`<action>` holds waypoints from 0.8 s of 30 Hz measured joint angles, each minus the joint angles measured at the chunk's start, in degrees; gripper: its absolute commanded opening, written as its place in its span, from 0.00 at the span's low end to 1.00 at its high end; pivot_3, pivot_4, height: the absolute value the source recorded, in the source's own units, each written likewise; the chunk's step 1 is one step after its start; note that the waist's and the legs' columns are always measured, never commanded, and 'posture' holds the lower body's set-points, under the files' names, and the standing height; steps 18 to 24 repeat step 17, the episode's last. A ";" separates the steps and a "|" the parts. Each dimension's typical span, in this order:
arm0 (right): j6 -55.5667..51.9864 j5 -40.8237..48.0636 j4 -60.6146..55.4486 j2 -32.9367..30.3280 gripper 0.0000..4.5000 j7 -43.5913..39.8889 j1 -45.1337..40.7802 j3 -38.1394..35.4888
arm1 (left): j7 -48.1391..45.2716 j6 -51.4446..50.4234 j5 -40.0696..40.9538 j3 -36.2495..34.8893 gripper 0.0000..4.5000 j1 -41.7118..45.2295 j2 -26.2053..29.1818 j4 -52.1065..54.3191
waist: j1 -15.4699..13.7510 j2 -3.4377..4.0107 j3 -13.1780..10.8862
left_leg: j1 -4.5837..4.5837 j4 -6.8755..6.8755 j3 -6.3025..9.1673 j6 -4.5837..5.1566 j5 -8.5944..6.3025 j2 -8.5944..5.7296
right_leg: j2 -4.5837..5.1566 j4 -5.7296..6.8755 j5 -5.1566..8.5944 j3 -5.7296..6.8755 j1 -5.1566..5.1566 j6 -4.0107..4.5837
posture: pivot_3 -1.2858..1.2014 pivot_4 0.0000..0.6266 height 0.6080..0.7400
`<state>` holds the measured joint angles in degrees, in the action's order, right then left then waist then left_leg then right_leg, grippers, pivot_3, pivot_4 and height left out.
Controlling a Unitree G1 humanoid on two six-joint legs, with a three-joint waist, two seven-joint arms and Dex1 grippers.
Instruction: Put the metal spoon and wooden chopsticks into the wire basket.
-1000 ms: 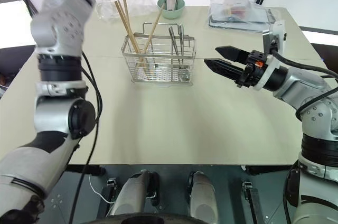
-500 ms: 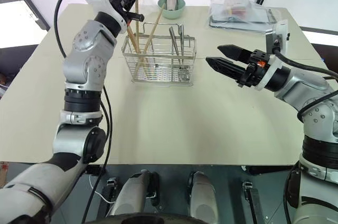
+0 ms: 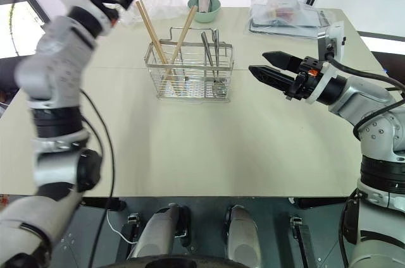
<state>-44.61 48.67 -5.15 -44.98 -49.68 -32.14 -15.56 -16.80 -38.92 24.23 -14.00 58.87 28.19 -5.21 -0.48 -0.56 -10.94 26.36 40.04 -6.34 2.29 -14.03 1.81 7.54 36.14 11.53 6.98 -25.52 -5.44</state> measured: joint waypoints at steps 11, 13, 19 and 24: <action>9.82 -12.41 18.73 -7.89 0.83 -14.10 -8.08 5.57 | -39.76 3.11 -0.06 7.32 0.98 -14.98 31.58 0.11 | -0.29 0.06 -0.04 | 0.11 -0.03 -0.02 -0.21 -0.12 -0.01 | 0.11 -0.16 0.12 -0.01 -0.14 0.22 | 0.52 0.24 0.75; 10.75 -13.68 20.43 -7.84 0.83 -15.49 -9.10 6.16 | -41.83 4.59 0.04 7.19 0.98 -16.77 32.15 1.91 | -0.24 0.07 -0.04 | 0.12 -0.04 -0.03 -0.19 -0.09 -0.01 | 0.13 -0.14 0.12 -0.02 -0.16 0.22 | 0.52 0.24 0.75; 11.60 -14.63 21.51 -7.14 0.83 -16.87 -9.46 6.31 | -44.17 4.43 0.82 6.02 0.98 -20.83 33.05 5.40 | 0.07 0.08 -0.04 | 0.14 -0.07 -0.11 -0.09 -0.01 0.02 | 0.09 -0.07 0.03 -0.05 -0.23 0.06 | 0.52 0.24 0.75; 11.60 -14.63 21.51 -7.14 0.83 -16.87 -9.46 6.31 | -44.17 4.43 0.82 6.02 0.98 -20.83 33.05 5.40 | 0.07 0.08 -0.04 | 0.14 -0.07 -0.11 -0.09 -0.01 0.02 | 0.09 -0.07 0.03 -0.05 -0.23 0.06 | 0.52 0.24 0.75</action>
